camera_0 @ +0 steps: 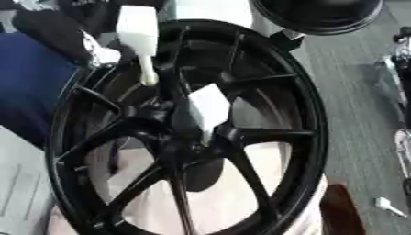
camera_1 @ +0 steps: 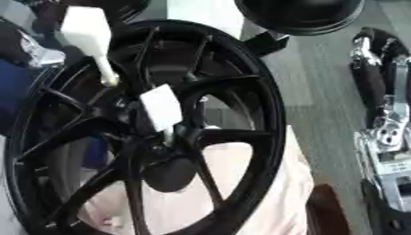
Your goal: Pull the pin out of the wheel hub.
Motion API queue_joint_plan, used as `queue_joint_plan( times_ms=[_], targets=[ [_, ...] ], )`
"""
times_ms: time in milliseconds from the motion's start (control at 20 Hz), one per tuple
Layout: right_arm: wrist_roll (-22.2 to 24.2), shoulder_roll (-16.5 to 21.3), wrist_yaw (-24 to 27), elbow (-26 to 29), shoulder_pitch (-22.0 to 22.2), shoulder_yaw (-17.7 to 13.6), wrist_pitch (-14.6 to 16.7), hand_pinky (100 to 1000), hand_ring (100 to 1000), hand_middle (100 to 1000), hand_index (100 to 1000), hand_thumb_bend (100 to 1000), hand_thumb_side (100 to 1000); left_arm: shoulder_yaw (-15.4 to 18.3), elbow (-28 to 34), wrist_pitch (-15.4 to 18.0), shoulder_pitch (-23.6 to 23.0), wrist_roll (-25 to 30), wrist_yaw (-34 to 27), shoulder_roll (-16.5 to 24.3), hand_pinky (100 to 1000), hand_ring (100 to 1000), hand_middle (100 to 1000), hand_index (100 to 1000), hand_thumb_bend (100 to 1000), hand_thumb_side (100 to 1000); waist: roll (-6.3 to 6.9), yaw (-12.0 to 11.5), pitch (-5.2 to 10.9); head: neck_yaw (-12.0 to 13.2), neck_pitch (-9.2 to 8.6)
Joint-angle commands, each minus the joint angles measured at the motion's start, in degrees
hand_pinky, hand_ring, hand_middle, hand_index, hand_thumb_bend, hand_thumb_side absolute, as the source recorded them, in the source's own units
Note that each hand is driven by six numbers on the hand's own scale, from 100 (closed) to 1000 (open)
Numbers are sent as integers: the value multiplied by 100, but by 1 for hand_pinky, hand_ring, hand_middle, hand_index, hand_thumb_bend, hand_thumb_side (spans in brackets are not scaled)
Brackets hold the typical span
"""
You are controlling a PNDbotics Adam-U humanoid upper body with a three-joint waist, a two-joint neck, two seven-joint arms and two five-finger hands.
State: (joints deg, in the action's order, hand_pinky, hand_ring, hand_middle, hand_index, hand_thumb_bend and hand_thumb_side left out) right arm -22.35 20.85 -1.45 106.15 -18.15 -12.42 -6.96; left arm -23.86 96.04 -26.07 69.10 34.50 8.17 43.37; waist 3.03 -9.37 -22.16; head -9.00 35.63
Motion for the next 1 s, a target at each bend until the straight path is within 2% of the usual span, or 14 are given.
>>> queue_joint_plan(
  times_ms=[50, 300, 600, 750, 1000],
  targets=[
    [-46, 78, -18, 114, -39, -69, 0, 810, 877, 694, 761, 100, 620, 638, 5, -96, 67, -341, -335, 253, 639, 445, 210, 283, 100, 241, -15, -23, 145, -49, -42],
    [-93, 97, -26, 115, -16, -120, 0, 810, 877, 694, 761, 100, 619, 1413, -460, -11, -93, -818, -807, 712, 638, 439, 207, 291, 100, 244, -1, -132, 152, -146, -11],
    [-193, 106, -41, 150, 8, -233, 11, 811, 878, 695, 761, 100, 614, 2307, -1340, -233, -899, -1368, -854, 1428, 638, 438, 208, 295, 100, 254, -34, -258, 155, -240, 19],
    [-244, 102, -47, 174, 23, -287, 11, 811, 878, 695, 762, 100, 615, 2757, -1749, -56, -1349, -1645, -840, 1526, 655, 450, 218, 310, 100, 257, -60, -286, 145, -246, 10],
    [-269, 86, -35, 203, -10, -302, 8, 811, 878, 695, 762, 100, 615, 3576, -1833, 436, -2170, -2150, -765, 1392, 690, 488, 286, 395, 100, 227, -104, -267, 105, -178, -67]
  ],
)
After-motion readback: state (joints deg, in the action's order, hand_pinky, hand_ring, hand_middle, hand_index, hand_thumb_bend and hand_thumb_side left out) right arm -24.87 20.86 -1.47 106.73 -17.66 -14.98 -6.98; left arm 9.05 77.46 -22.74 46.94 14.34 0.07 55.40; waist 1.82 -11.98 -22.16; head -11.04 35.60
